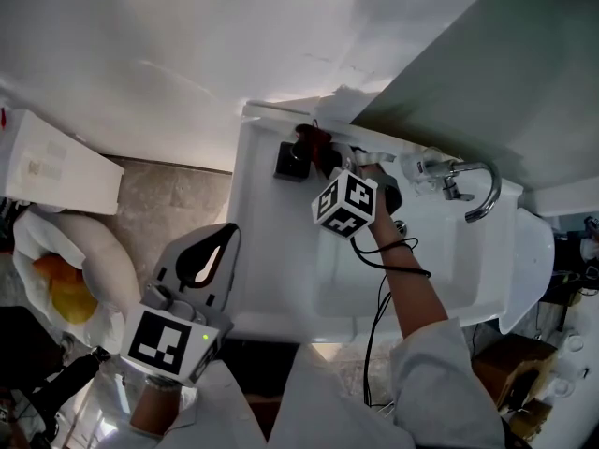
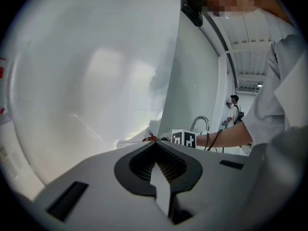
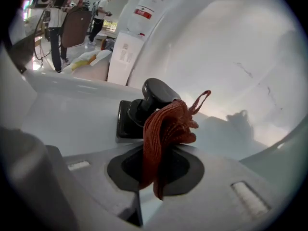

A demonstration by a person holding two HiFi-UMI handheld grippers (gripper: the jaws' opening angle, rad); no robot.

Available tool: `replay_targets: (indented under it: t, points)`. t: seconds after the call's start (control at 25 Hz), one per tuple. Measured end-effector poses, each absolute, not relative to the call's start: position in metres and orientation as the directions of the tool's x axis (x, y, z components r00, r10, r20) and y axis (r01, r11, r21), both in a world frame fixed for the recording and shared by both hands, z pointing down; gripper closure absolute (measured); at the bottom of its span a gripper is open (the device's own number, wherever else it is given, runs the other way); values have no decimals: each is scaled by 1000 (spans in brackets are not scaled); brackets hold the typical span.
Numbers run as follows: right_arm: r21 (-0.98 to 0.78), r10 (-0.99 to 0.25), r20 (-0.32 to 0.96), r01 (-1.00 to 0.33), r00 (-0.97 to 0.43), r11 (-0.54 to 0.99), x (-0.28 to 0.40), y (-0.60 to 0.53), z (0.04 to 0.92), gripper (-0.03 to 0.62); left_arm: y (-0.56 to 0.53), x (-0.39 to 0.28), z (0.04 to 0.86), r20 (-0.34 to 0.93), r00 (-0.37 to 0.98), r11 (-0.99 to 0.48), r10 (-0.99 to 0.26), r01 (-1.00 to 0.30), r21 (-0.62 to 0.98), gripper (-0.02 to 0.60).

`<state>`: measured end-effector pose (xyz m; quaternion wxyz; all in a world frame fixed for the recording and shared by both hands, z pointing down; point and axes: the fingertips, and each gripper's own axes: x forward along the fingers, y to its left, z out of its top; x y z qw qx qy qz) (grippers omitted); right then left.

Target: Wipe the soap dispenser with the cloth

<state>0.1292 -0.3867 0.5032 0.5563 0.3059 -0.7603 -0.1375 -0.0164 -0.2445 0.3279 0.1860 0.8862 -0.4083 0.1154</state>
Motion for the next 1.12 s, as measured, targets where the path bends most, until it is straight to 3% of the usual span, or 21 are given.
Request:
replay_targets:
  t: [0.16,0.6,1.12]
  points:
    - [501,-561,804,-285,-198,817,130,-393,512,539,-245,-17,329,358,644,-600,-677,-764,240,577]
    - [248,-505,828,-646,-246,722,144,-366,544,539,-244,-21,331,360,643,-602,-676,-764,232,577]
    - [9,-454,818,-781,-354,625,126,-310,548,539,-238,-5,321,325,673,-648,-664,-735,198,577]
